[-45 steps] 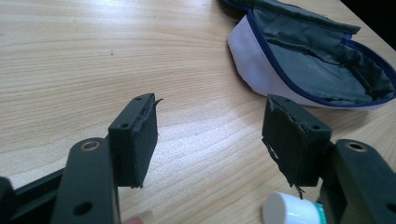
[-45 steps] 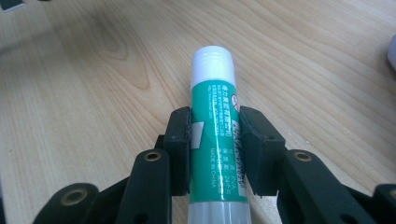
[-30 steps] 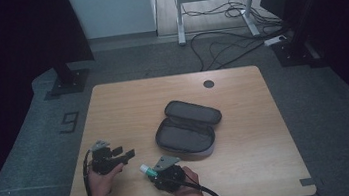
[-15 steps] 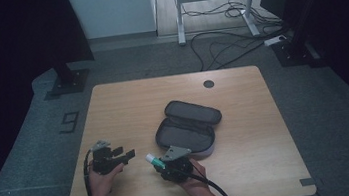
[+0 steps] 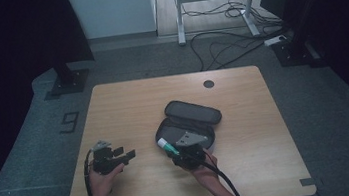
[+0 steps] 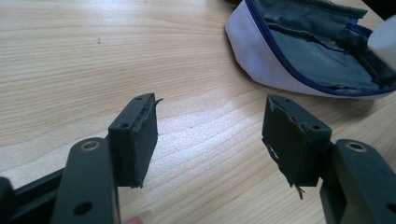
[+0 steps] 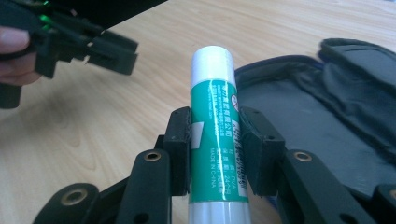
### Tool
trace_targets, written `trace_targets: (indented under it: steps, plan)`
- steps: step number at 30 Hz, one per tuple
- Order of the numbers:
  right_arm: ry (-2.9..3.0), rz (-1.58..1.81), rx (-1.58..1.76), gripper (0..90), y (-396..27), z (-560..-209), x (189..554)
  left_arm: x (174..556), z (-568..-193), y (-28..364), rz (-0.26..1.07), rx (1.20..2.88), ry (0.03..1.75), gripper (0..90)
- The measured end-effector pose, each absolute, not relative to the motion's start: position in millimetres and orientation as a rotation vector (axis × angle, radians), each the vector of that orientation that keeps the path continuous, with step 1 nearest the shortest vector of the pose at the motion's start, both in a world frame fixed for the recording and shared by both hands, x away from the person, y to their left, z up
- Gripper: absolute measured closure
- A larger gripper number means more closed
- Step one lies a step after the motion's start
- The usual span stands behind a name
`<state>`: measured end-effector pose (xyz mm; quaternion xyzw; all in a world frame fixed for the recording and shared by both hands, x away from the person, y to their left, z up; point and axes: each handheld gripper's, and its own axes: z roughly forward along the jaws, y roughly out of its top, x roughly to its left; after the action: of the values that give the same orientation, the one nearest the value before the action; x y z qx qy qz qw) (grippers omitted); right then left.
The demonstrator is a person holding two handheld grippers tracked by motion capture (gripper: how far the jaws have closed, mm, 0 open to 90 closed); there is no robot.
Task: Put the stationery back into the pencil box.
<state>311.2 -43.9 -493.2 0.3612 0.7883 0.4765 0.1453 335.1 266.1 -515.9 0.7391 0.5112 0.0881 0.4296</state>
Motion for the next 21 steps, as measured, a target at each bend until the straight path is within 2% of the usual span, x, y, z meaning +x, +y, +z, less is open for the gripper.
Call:
trace_targets:
  steps: [21]
  plan:
    - [2.169,1.313,1.195,64.5,-81,-500,344,337,-521,261,0.205,1.872,1.274,35.9]
